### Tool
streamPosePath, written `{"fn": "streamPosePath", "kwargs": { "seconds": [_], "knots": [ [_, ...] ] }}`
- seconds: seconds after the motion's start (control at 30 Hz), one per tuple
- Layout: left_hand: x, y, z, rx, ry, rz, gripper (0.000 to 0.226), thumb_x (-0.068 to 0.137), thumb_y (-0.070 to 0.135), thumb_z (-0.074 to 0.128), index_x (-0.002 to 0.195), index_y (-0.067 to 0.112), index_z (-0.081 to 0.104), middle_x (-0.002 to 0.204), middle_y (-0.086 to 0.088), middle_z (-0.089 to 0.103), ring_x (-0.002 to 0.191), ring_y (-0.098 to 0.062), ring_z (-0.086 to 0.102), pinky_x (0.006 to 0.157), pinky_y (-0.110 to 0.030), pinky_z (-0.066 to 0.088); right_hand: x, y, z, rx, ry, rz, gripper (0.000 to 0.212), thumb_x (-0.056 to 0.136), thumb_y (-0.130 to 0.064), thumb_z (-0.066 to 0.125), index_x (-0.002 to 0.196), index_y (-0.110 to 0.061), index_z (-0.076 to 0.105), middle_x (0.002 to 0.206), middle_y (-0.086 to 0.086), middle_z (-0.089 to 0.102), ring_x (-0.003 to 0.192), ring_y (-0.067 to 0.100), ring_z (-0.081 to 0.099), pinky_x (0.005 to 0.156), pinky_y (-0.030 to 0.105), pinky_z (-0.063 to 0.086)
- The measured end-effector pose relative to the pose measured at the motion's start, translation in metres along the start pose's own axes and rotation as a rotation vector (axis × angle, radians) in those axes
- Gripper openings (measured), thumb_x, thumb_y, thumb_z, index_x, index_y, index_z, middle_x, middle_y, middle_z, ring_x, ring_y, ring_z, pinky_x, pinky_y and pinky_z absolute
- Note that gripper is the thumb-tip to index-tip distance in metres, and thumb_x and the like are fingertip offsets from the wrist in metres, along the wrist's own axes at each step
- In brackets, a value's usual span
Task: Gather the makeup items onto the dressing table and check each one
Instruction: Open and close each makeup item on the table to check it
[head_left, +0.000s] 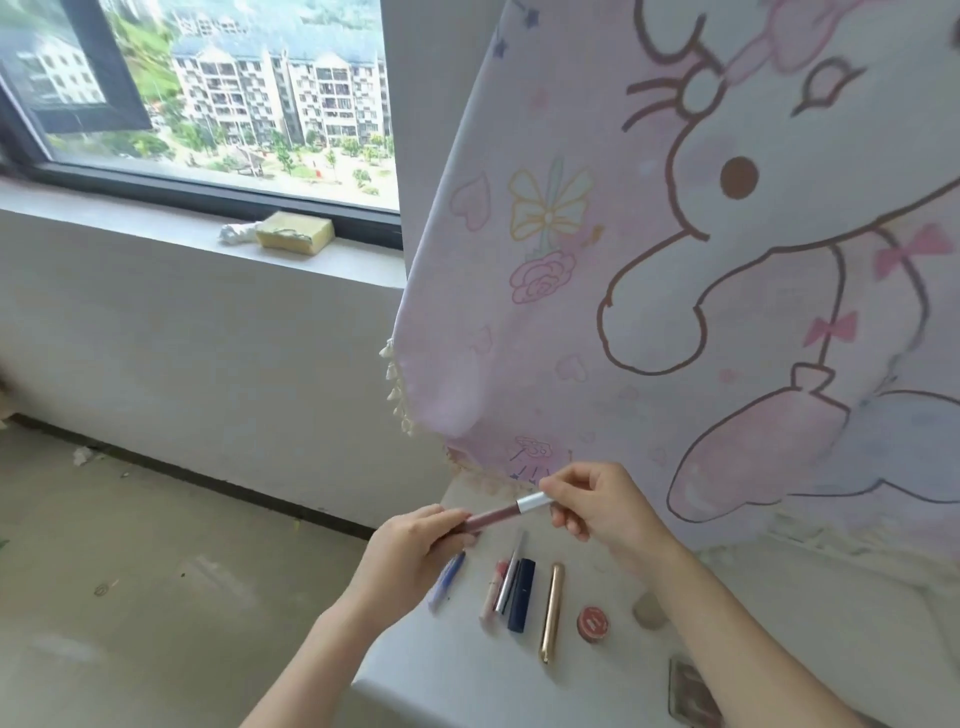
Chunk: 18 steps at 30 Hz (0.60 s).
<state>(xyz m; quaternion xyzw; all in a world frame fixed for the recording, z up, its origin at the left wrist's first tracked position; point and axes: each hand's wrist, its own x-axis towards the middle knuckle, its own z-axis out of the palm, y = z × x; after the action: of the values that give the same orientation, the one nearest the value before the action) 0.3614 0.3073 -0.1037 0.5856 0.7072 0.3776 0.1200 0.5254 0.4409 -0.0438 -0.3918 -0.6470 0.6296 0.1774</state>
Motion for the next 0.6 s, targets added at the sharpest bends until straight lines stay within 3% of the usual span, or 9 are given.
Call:
{"fn": "streamPosePath", "kwargs": {
  "seconds": [0.1, 0.23, 0.3, 0.37, 0.43, 0.5, 0.6],
  "knots": [
    [0.001, 0.011, -0.017, -0.157, -0.144, -0.079, 0.015, 0.088, 0.009, 0.059, 0.079, 0.016, 0.067, 0.059, 0.027, 0.052, 0.055, 0.001, 0.043, 0.054, -0.008, 0.032, -0.009, 0.0, 0.003, 0.028, -0.002, -0.089, 0.019, 0.087, -0.003, 0.057, 0.069, -0.007, 0.062, 0.041, -0.003, 0.055, 0.032, 0.004, 0.039, 0.036, 0.013, 0.031],
    [-0.002, 0.019, -0.03, -0.251, -0.237, -0.157, 0.039, 0.092, 0.012, 0.053, 0.064, 0.038, 0.054, 0.049, 0.021, 0.052, 0.044, -0.003, 0.04, 0.049, -0.007, 0.031, -0.017, 0.0, 0.002, -0.013, -0.034, -0.189, 0.023, 0.084, 0.002, 0.06, 0.07, -0.015, 0.065, 0.053, -0.003, 0.057, 0.045, 0.005, 0.044, 0.046, 0.012, 0.037],
    [-0.006, 0.02, -0.031, -0.266, -0.212, -0.17, 0.041, 0.092, 0.011, 0.054, 0.064, 0.041, 0.053, 0.05, 0.021, 0.052, 0.046, -0.003, 0.04, 0.05, -0.008, 0.032, -0.02, -0.001, 0.001, -0.058, -0.102, -0.208, 0.029, 0.083, 0.003, 0.06, 0.071, -0.022, 0.065, 0.067, 0.0, 0.059, 0.061, 0.009, 0.05, 0.058, 0.013, 0.041],
    [-0.01, 0.02, -0.032, -0.253, -0.181, -0.151, 0.04, 0.091, 0.011, 0.055, 0.067, 0.042, 0.054, 0.054, 0.023, 0.053, 0.052, -0.003, 0.042, 0.053, -0.009, 0.034, -0.022, -0.006, 0.001, -0.072, -0.154, -0.194, 0.021, 0.085, -0.005, 0.061, 0.085, -0.025, 0.065, 0.078, -0.003, 0.061, 0.07, 0.009, 0.056, 0.064, 0.014, 0.045],
    [-0.015, 0.02, -0.031, -0.219, -0.162, -0.13, 0.032, 0.09, 0.012, 0.056, 0.071, 0.037, 0.058, 0.058, 0.024, 0.053, 0.056, -0.003, 0.042, 0.054, -0.011, 0.036, -0.023, -0.012, 0.003, -0.069, -0.132, -0.123, 0.011, 0.087, -0.024, 0.058, 0.094, -0.017, 0.061, 0.073, -0.002, 0.065, 0.059, 0.008, 0.06, 0.054, 0.015, 0.047],
    [-0.018, 0.018, -0.032, -0.21, -0.148, -0.138, 0.022, 0.09, 0.013, 0.057, 0.076, 0.028, 0.064, 0.059, 0.023, 0.052, 0.057, -0.004, 0.042, 0.055, -0.013, 0.037, -0.023, -0.013, 0.005, -0.138, -0.07, -0.087, 0.03, 0.088, -0.036, 0.052, 0.078, -0.009, 0.061, 0.051, -0.001, 0.061, 0.039, 0.008, 0.05, 0.042, 0.017, 0.038],
    [-0.024, 0.015, -0.035, -0.148, -0.136, -0.119, 0.031, 0.091, 0.017, 0.057, 0.067, 0.036, 0.055, 0.058, 0.021, 0.05, 0.056, -0.005, 0.039, 0.055, -0.014, 0.031, -0.024, -0.011, 0.007, -0.241, -0.045, -0.098, 0.032, 0.092, -0.019, 0.053, 0.065, -0.005, 0.058, 0.043, -0.001, 0.057, 0.034, 0.007, 0.043, 0.039, 0.017, 0.034]
  ]
}}
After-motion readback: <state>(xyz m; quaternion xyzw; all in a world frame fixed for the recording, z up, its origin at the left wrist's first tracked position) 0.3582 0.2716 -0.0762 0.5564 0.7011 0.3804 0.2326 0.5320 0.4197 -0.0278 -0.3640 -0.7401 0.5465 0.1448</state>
